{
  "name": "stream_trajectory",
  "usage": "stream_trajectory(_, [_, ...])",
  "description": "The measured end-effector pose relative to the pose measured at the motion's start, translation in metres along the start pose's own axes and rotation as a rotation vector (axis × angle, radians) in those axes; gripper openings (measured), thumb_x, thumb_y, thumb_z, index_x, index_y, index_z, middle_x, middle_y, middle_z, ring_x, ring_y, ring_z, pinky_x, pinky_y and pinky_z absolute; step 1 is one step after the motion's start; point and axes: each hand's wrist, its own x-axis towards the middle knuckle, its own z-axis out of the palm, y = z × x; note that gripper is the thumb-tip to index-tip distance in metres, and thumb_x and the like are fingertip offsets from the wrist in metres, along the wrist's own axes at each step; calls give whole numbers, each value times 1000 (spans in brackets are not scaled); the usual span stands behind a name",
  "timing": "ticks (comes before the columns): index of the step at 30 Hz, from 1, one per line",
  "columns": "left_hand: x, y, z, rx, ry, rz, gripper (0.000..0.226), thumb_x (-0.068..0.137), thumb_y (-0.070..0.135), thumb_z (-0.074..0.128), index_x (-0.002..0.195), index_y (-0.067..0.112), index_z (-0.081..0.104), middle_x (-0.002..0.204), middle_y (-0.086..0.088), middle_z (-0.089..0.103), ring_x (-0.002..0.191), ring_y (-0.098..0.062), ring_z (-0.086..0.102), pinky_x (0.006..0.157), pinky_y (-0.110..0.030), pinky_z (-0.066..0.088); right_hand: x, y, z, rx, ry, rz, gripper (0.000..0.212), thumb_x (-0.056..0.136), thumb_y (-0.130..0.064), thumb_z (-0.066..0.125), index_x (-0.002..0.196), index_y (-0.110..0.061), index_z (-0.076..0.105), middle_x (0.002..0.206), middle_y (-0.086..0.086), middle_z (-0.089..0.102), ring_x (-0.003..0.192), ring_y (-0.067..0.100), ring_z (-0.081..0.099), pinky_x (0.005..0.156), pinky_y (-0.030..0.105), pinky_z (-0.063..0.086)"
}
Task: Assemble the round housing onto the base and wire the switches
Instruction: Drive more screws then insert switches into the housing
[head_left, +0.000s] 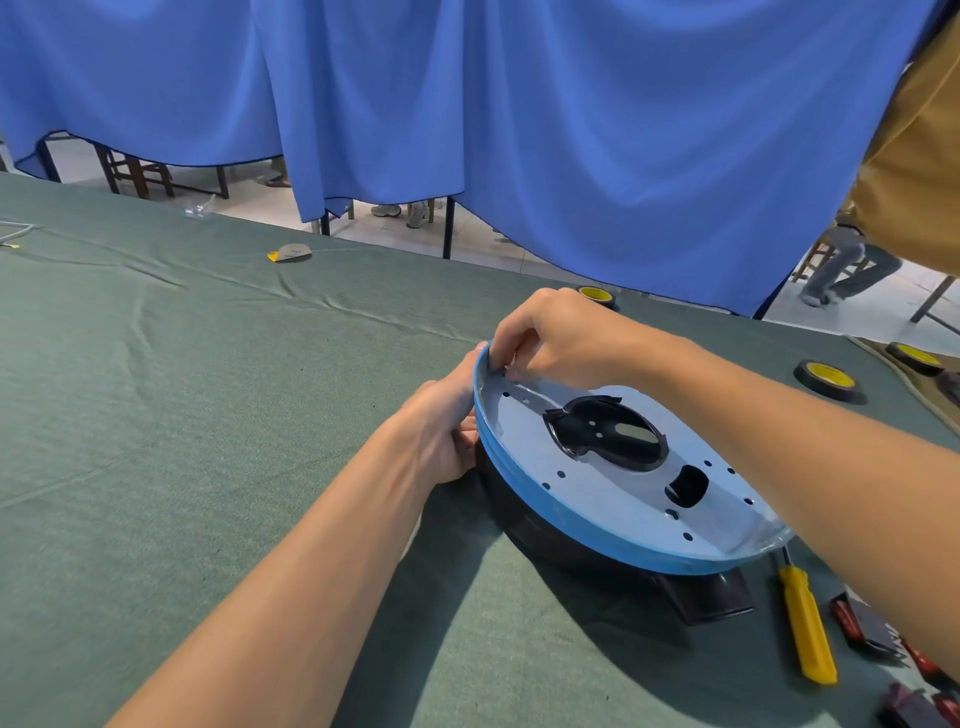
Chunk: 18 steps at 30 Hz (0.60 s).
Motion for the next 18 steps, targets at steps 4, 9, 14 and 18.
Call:
stream_trajectory(4, [1, 0, 0, -14, -2, -1, 38, 84, 49, 73, 82, 15, 56, 74, -2, 56, 62, -17, 48, 61, -28, 38, 2, 0, 5, -62, 96, 25, 8, 83, -14, 71, 89, -17, 76, 73, -6, 66, 75, 8, 60, 65, 17, 45])
stream_trajectory(9, [1, 0, 1, -15, -3, 8, 39, 85, 49, 71, 88, 13, 56, 71, -2, 54, 56, -15, 48, 55, -26, 36, 2, -2, 7, -99, 102, 49, 13, 89, -25, 66, 90, -17, 76, 76, -6, 66, 70, 6, 56, 58, 18, 42])
stream_trajectory(14, [-1, 0, 0, -23, -19, 14, 38, 87, 49, 70, 82, 14, 59, 72, -2, 64, 57, -16, 60, 56, -26, 49, 0, 4, 5, 8, 68, 106, 11, 81, -13, 75, 90, -18, 77, 77, -8, 71, 73, 1, 63, 63, 11, 49])
stream_trajectory(18, [-1, -1, -1, -8, -18, 23, 39, 86, 51, 70, 78, 15, 58, 71, -1, 62, 57, -16, 57, 54, -26, 46, 2, 2, 8, -34, 119, 125, 17, 84, -32, 72, 76, -17, 75, 66, -9, 64, 68, 4, 52, 56, 24, 43])
